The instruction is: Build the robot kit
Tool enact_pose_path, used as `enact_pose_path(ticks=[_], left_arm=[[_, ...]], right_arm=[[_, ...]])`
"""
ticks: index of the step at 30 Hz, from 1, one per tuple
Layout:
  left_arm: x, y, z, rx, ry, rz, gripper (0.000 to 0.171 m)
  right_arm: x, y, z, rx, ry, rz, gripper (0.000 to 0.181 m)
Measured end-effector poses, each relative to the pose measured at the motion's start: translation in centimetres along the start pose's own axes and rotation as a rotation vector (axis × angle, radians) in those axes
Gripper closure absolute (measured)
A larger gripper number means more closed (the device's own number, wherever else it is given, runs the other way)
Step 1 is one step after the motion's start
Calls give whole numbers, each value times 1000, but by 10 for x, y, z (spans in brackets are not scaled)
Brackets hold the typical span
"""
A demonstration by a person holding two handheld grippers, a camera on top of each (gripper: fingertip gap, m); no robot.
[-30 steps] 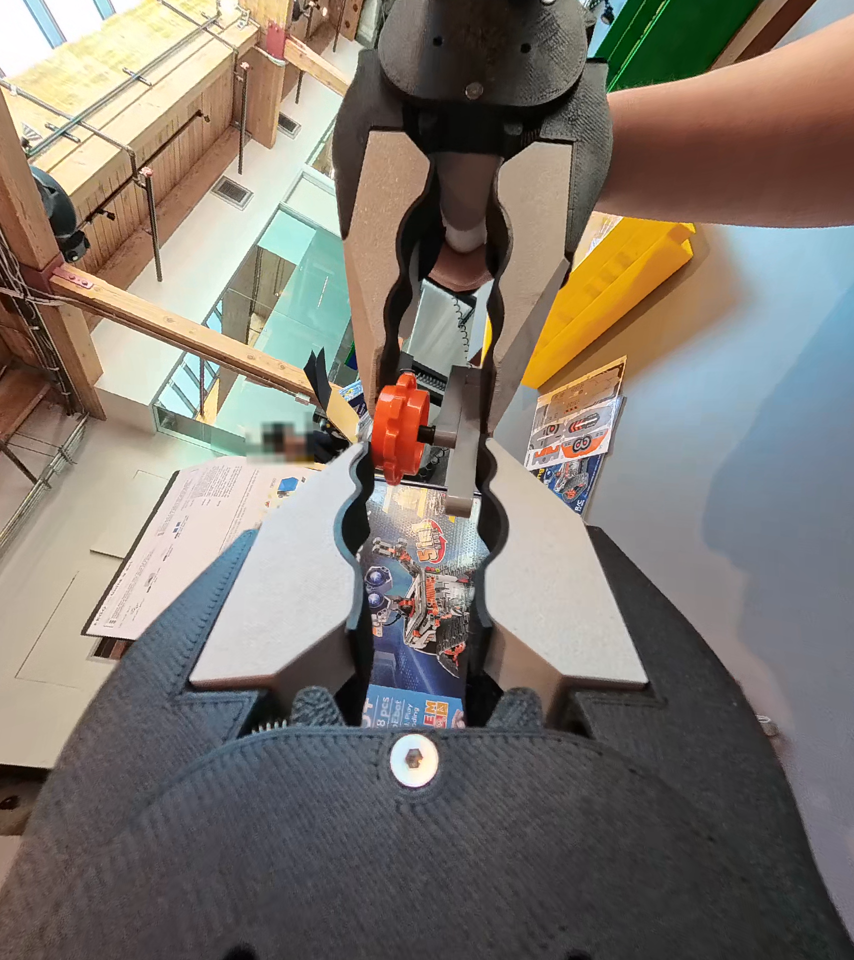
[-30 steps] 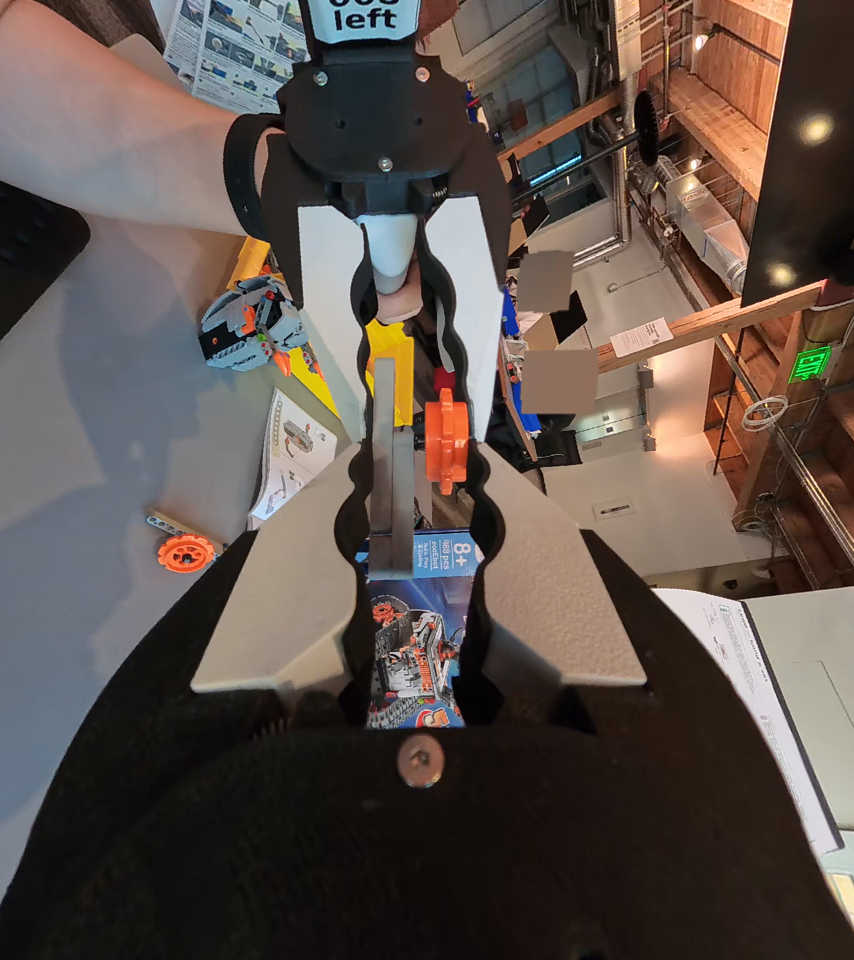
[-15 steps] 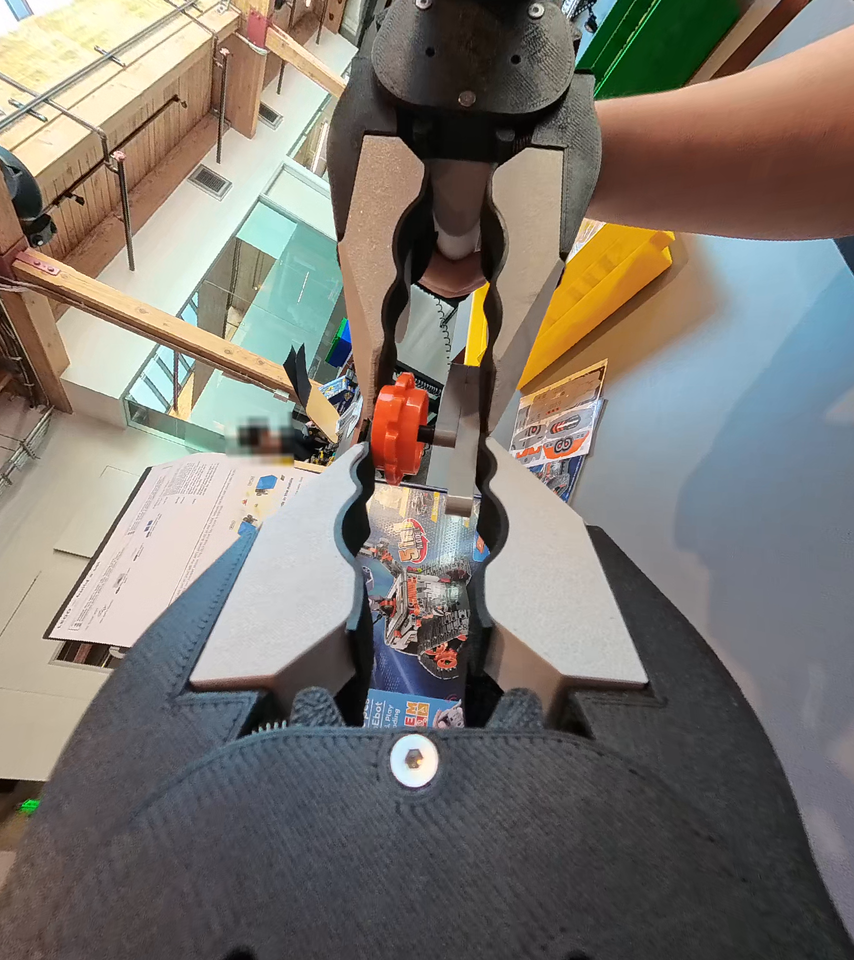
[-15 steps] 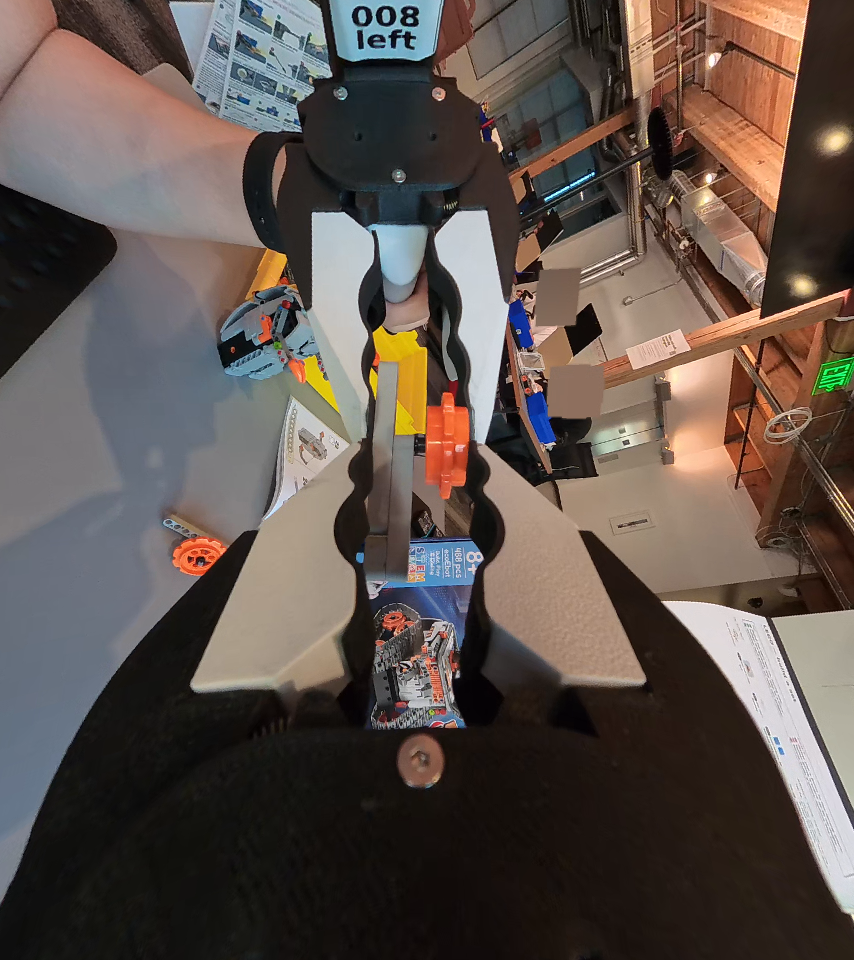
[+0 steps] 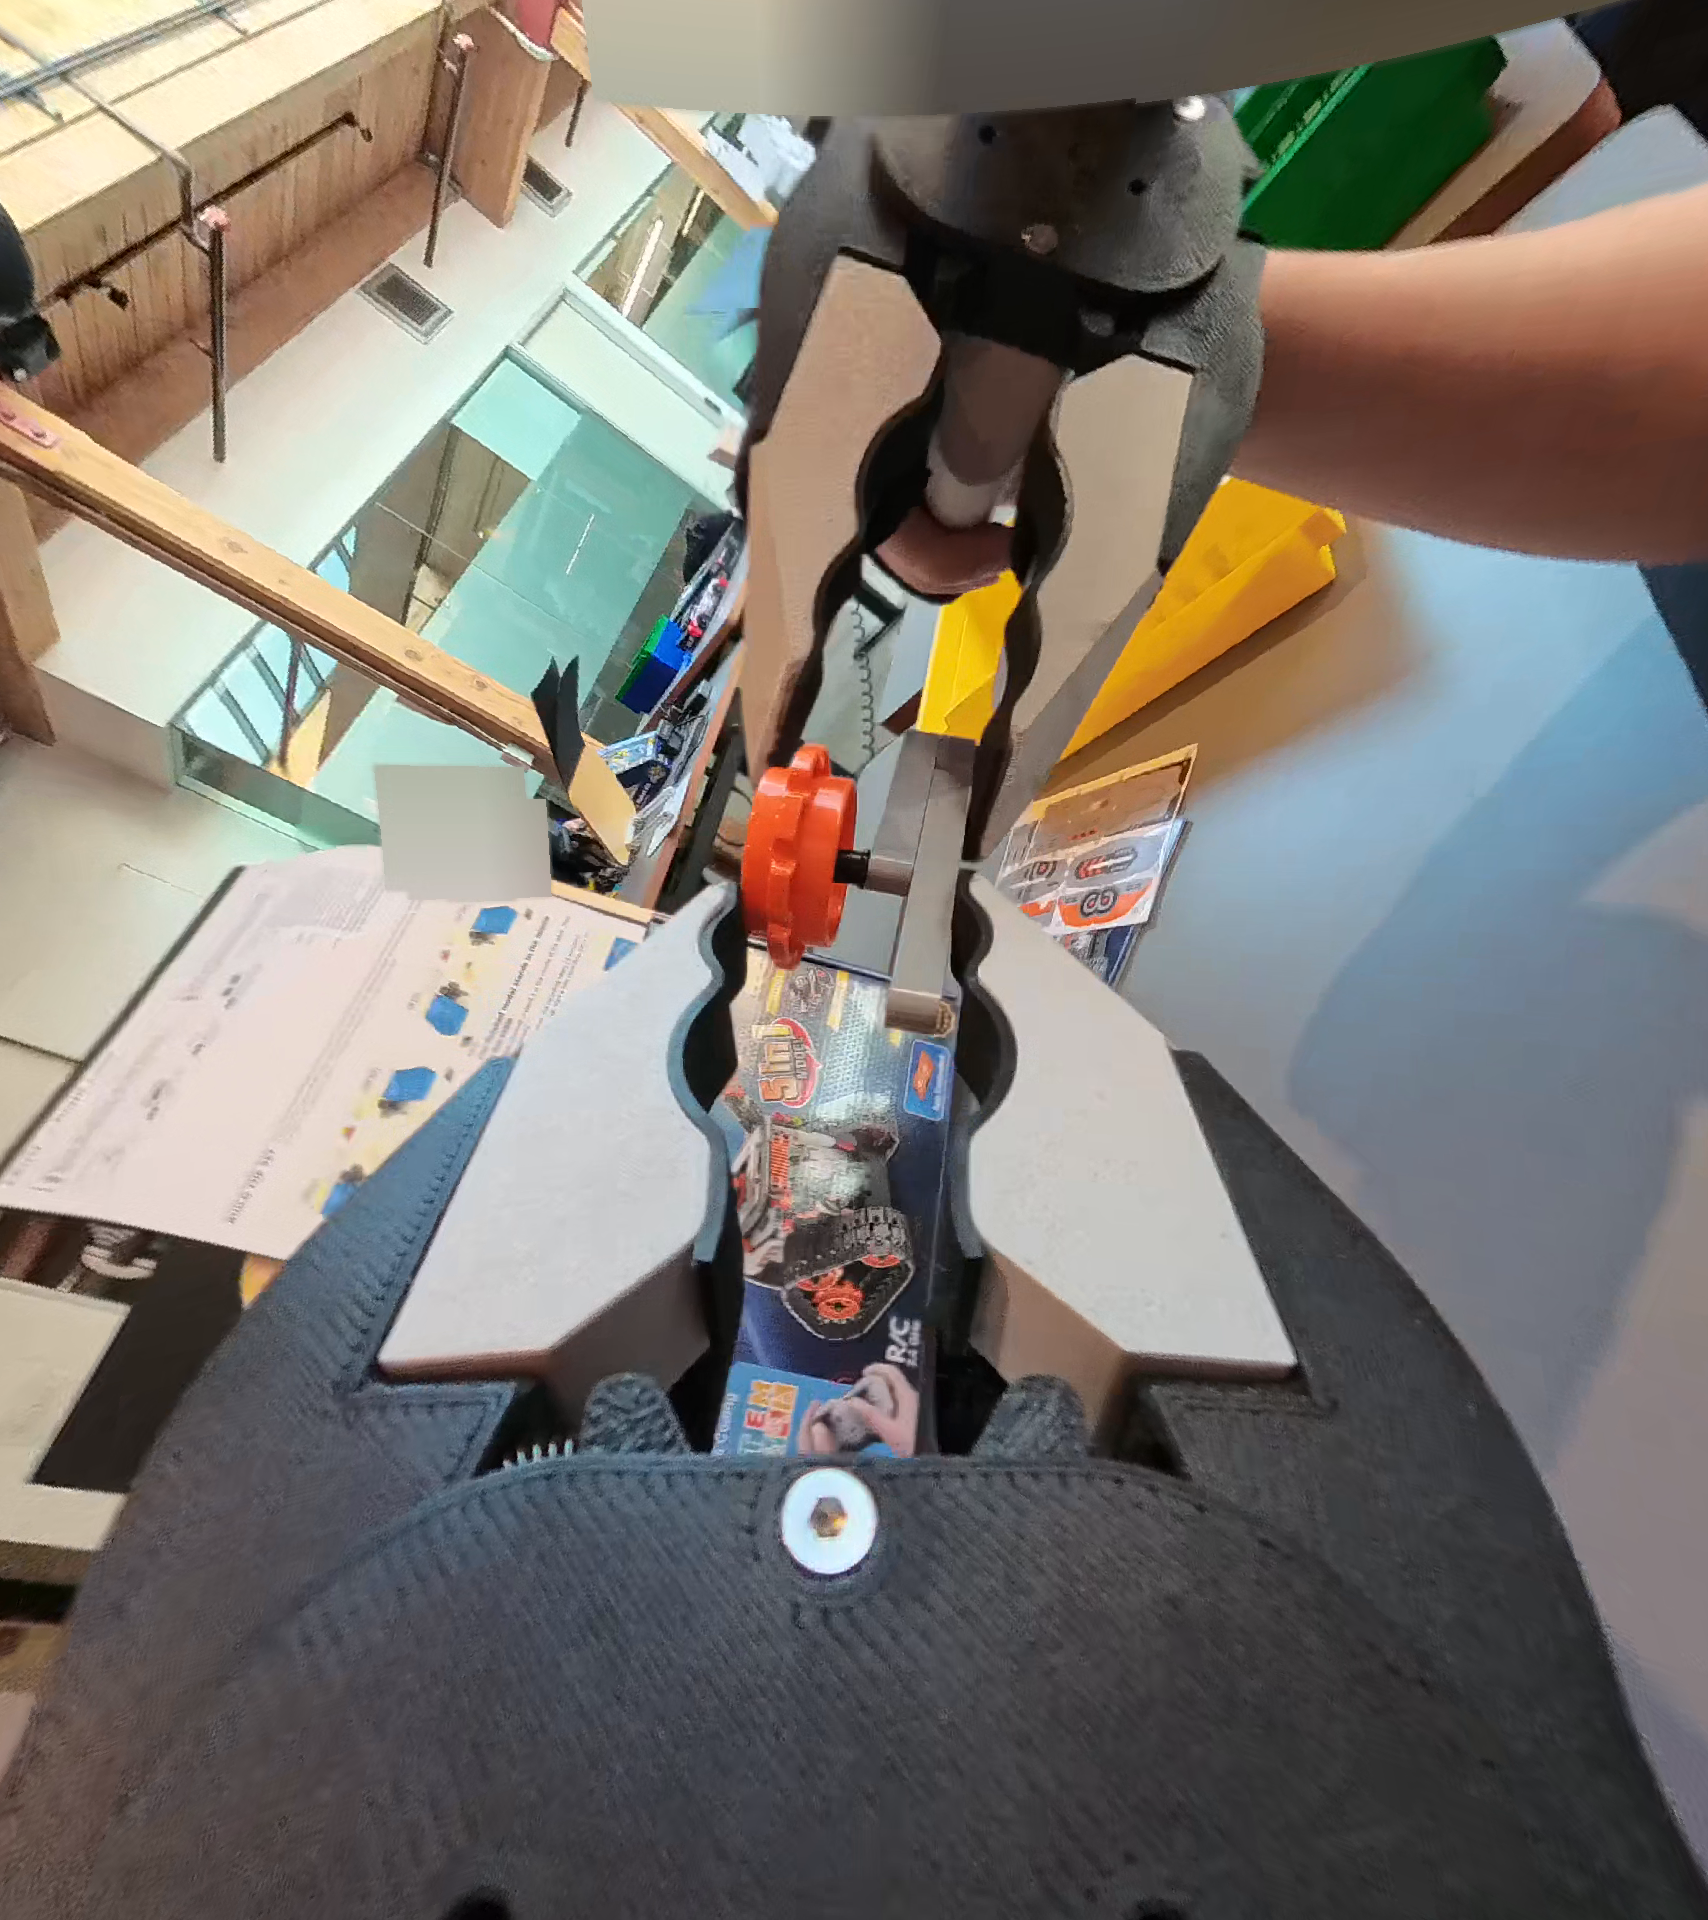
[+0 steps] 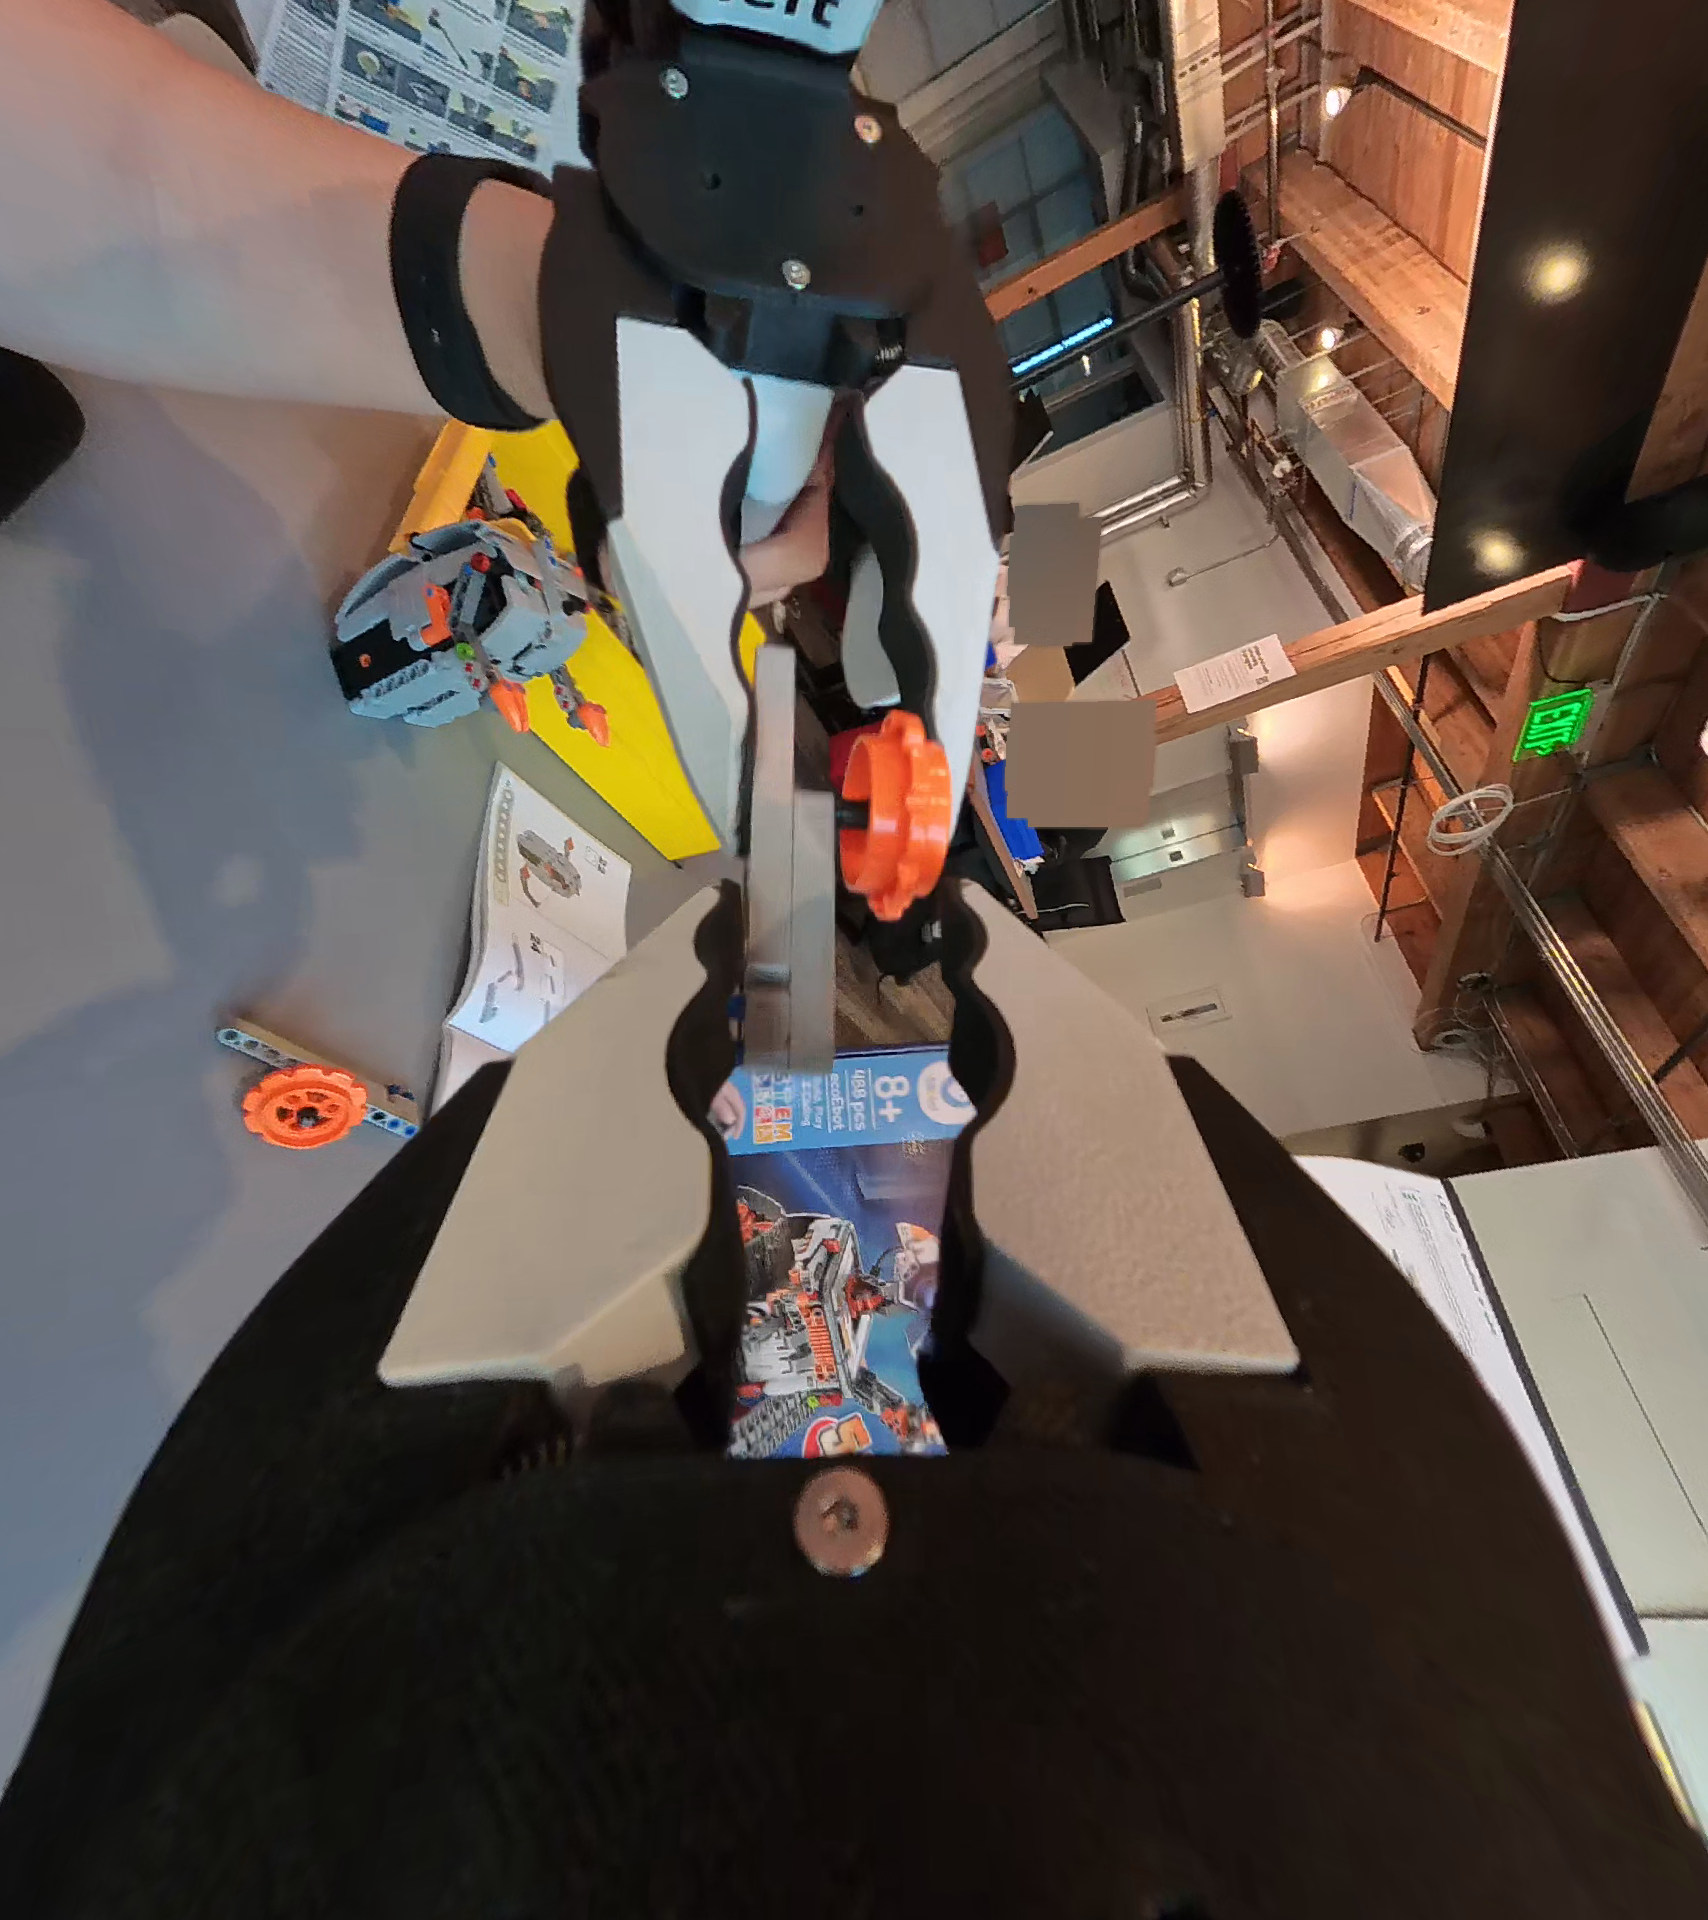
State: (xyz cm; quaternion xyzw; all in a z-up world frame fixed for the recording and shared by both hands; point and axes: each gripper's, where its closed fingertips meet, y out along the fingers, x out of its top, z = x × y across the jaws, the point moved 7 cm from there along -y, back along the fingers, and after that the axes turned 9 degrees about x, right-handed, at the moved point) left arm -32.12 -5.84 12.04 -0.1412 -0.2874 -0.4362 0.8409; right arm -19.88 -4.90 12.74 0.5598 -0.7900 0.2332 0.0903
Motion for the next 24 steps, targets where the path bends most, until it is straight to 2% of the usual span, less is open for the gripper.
enact_pose_path(ticks=[2,4,8,11,14,17,21,23,24], left_arm=[[-3,-2,7,1,-62,1,134],[-7,-4,10,-13,-97,9,134],[-10,-4,4,-93,-109,-8,134],[-19,-1,-4,-130,-42,2,133],[-30,5,-10,-147,17,44,133],[-38,12,-18,-183,42,84,133],[-43,17,-25,-219,56,102,133],[-45,19,-29,-229,71,116,133],[-46,20,-30,-238,76,122,133]], right_arm=[[-5,-3,-3,-10,33,-6,145],[-9,-3,-1,55,108,-68,145],[-23,2,-2,258,427,-259,145],[-45,6,-1,485,778,-407,146],[-70,17,4,630,1007,-441,152],[-84,31,15,689,1044,-411,153],[-84,43,30,793,1035,-370,155],[-82,44,35,842,1001,-366,171],[-83,44,37,843,978,-348,170]])
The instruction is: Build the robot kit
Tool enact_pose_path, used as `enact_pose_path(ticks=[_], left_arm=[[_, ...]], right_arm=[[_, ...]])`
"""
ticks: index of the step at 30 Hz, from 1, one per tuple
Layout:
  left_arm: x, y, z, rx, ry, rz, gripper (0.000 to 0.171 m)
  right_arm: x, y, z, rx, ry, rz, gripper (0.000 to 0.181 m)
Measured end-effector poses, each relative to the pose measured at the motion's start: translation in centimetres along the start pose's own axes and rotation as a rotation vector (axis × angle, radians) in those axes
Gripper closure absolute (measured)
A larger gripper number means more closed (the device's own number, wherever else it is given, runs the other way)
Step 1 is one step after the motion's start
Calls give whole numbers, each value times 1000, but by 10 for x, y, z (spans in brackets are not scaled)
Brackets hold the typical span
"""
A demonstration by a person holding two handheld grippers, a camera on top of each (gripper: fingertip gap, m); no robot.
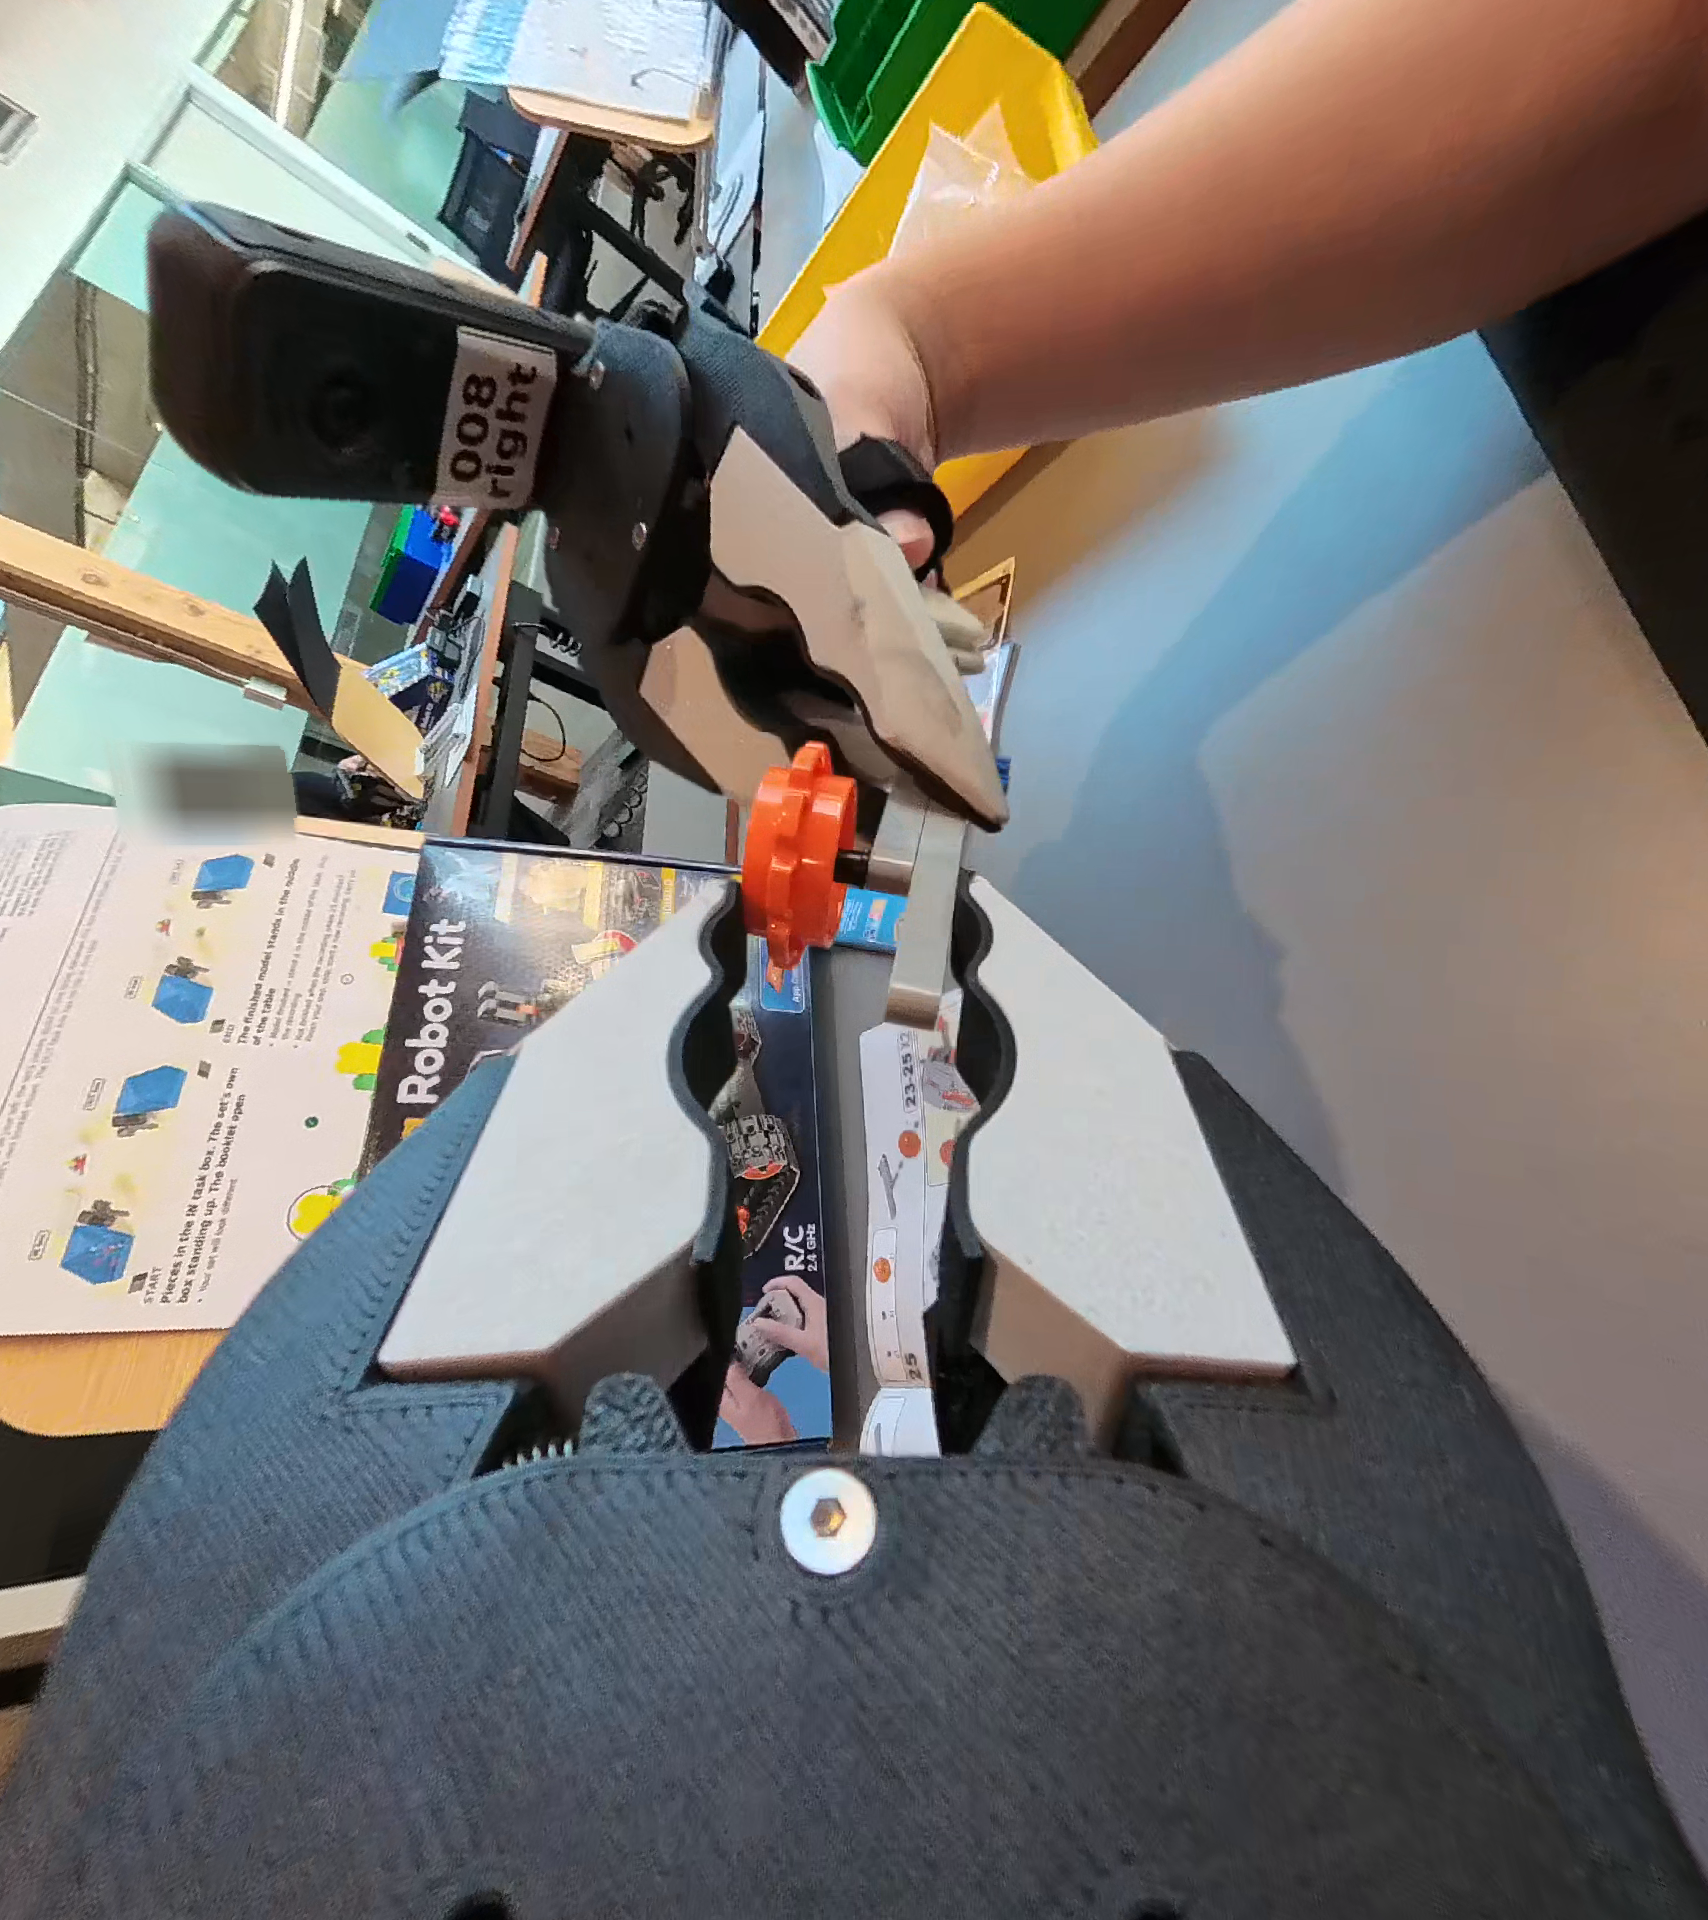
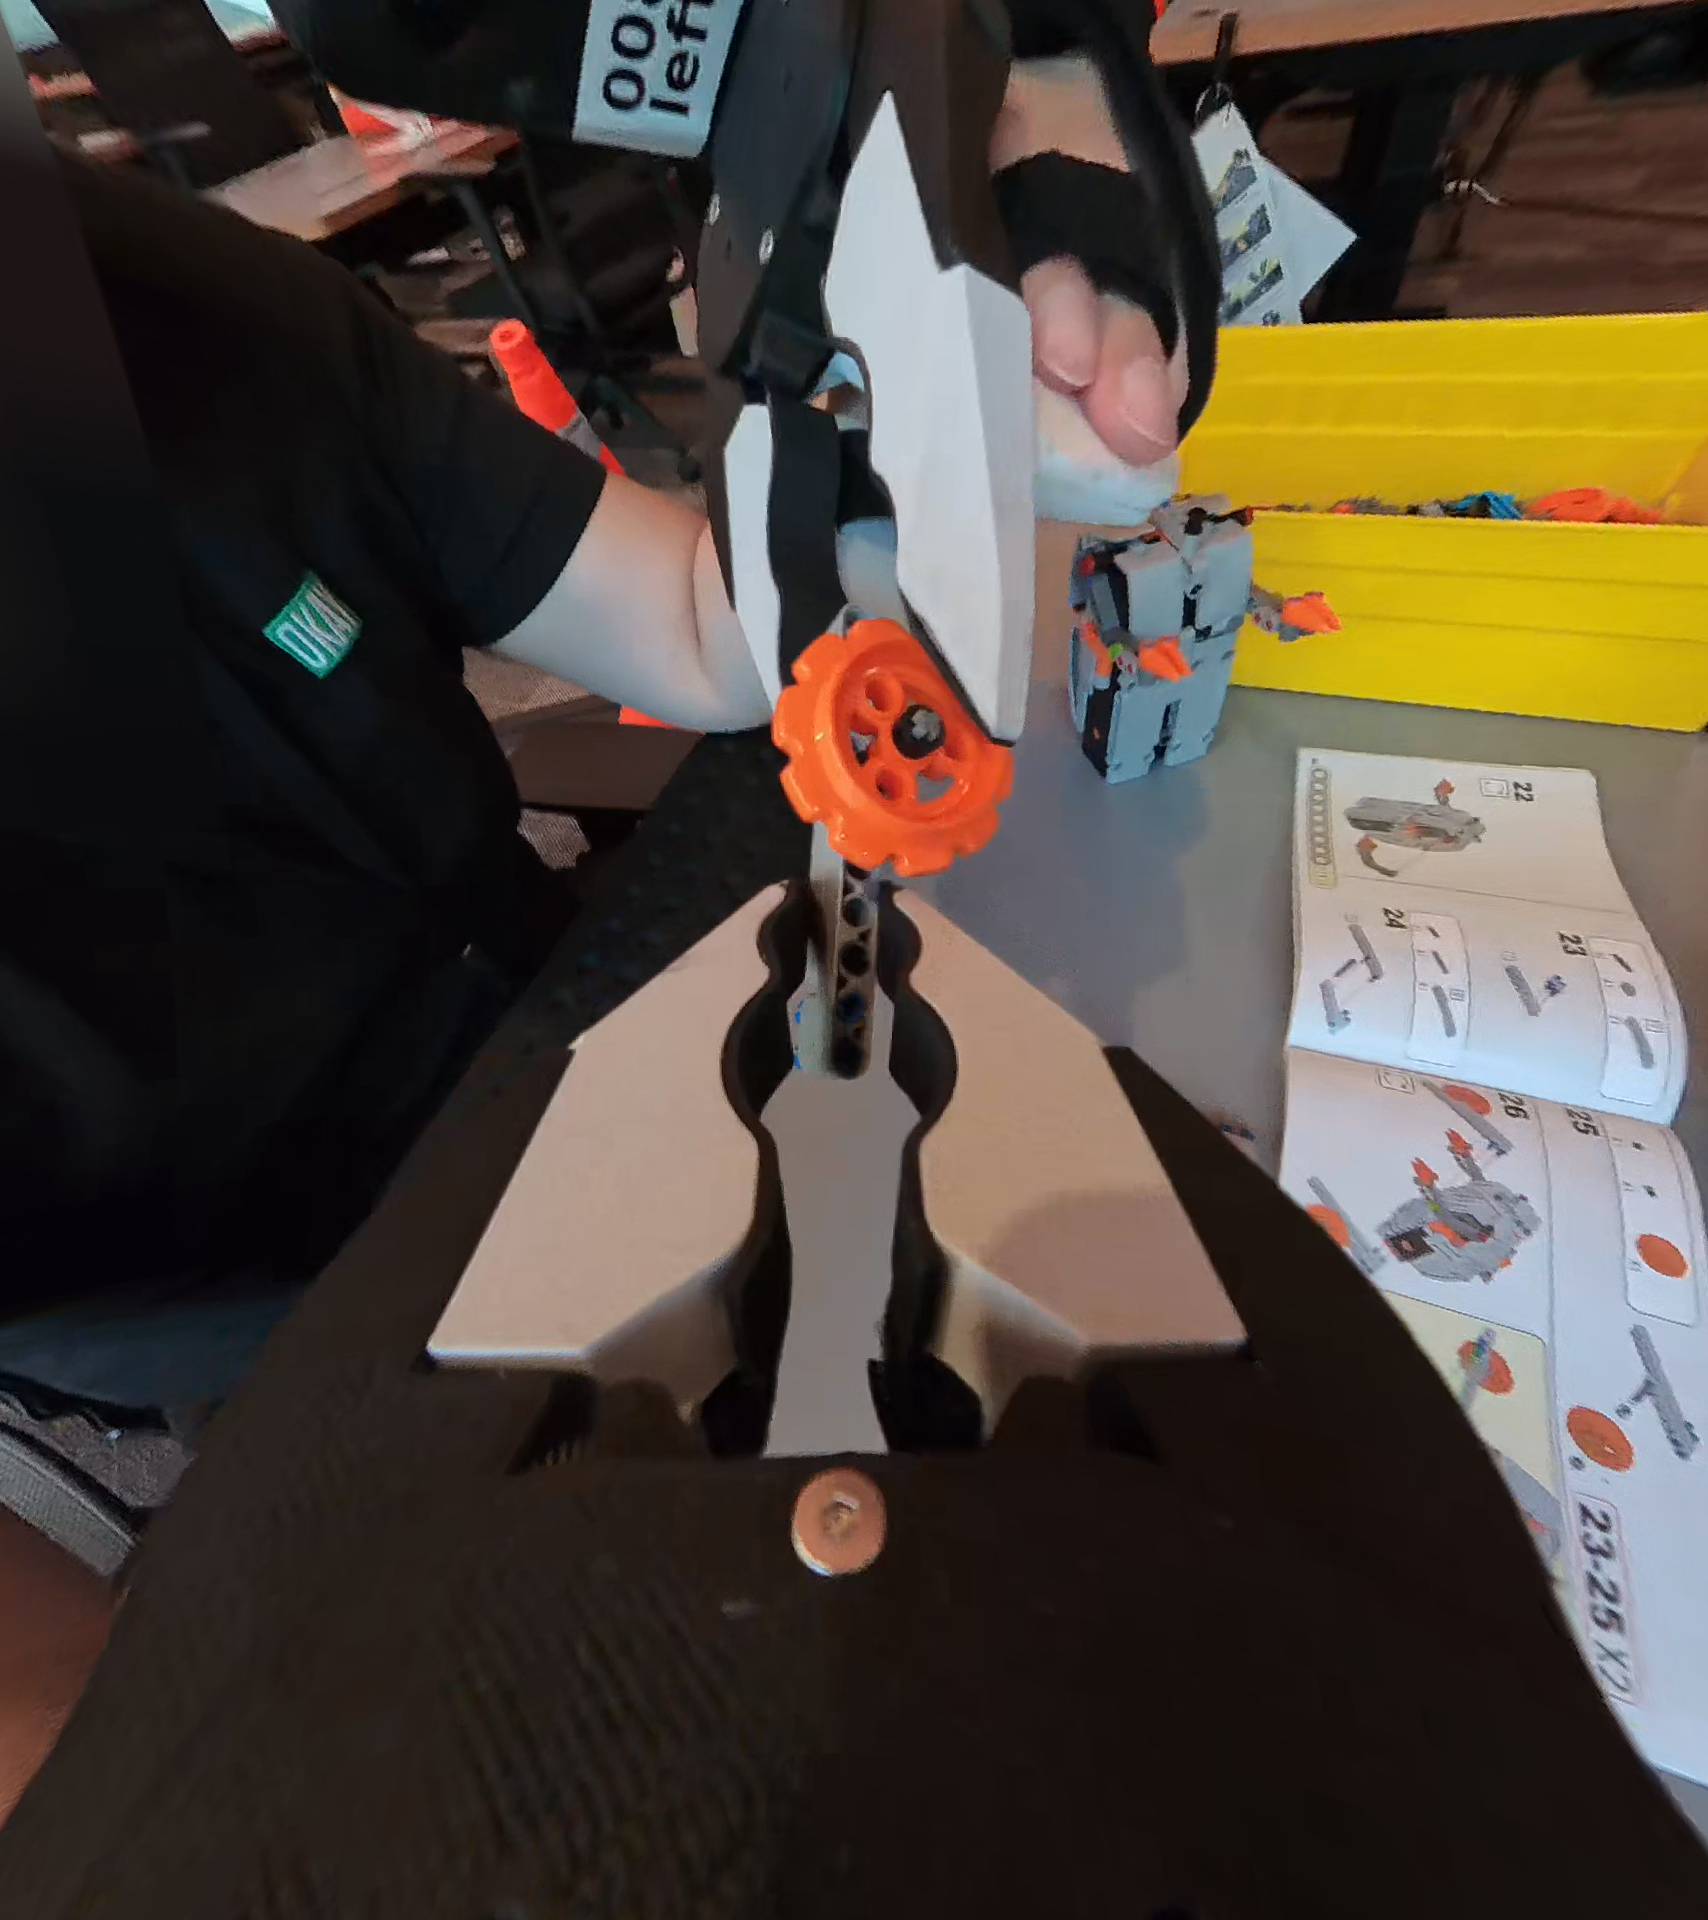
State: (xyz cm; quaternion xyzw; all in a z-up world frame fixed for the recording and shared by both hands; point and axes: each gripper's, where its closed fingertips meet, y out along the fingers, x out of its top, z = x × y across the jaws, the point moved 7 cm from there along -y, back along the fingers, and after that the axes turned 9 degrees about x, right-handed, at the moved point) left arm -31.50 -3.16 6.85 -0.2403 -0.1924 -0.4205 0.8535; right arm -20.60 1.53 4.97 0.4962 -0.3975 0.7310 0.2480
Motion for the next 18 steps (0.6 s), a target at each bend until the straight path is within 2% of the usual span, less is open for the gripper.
enact_pose_path(ticks=[6,13,15,18], left_arm=[[-11,3,4,-17,-120,89,135],[-23,-19,24,-29,-346,90,140],[-28,-25,24,-63,-386,115,144],[-37,-30,22,-75,-376,190,150]], right_arm=[[-1,-6,-6,-171,-208,60,175],[-2,-18,-16,-520,-569,169,175],[-11,-14,-23,-568,-625,241,175],[-45,-5,-39,-588,-641,368,174]])
